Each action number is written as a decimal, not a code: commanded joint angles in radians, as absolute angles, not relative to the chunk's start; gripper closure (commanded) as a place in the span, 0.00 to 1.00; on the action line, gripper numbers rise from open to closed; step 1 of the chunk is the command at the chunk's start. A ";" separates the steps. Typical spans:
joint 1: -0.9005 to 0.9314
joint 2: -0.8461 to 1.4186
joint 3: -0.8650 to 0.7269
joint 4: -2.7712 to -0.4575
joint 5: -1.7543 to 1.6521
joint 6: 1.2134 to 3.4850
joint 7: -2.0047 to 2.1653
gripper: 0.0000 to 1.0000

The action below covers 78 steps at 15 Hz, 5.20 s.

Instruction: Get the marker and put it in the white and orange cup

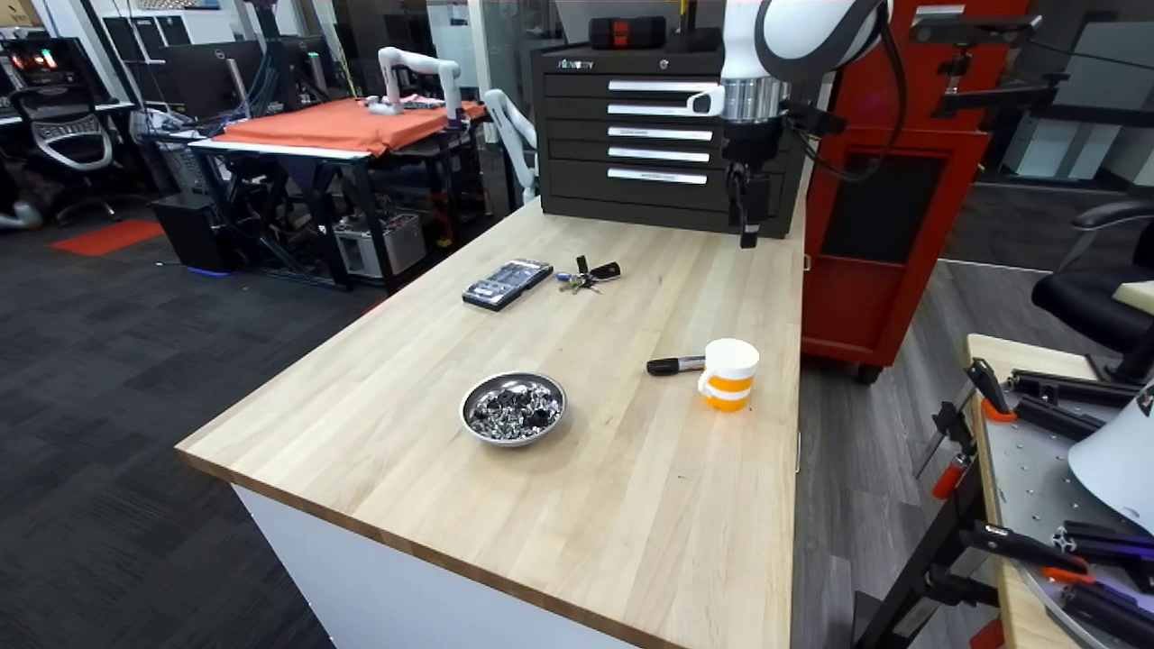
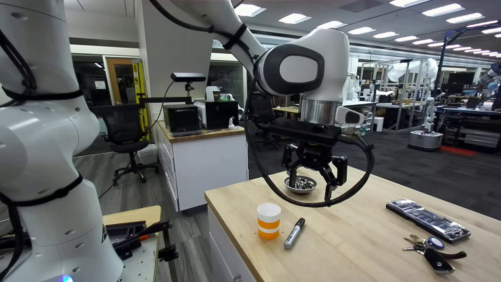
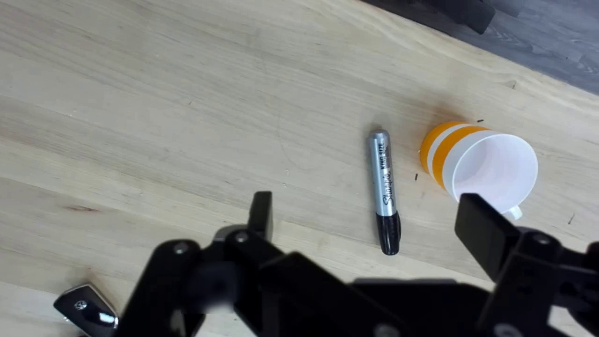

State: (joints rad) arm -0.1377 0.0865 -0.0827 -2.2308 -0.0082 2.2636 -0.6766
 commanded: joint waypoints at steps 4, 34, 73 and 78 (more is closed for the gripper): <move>-0.133 0.086 -0.075 -2.255 0.017 2.264 -0.727 0.00; -0.087 0.222 -0.006 -2.426 -0.216 2.746 -0.760 0.00; -0.142 0.291 0.090 -2.433 -0.112 2.820 -0.798 0.00; -0.144 0.307 0.027 -2.405 -0.148 2.804 -0.770 0.00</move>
State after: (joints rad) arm -0.1227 0.3015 0.0450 -2.4099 -0.1330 2.7930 -0.7740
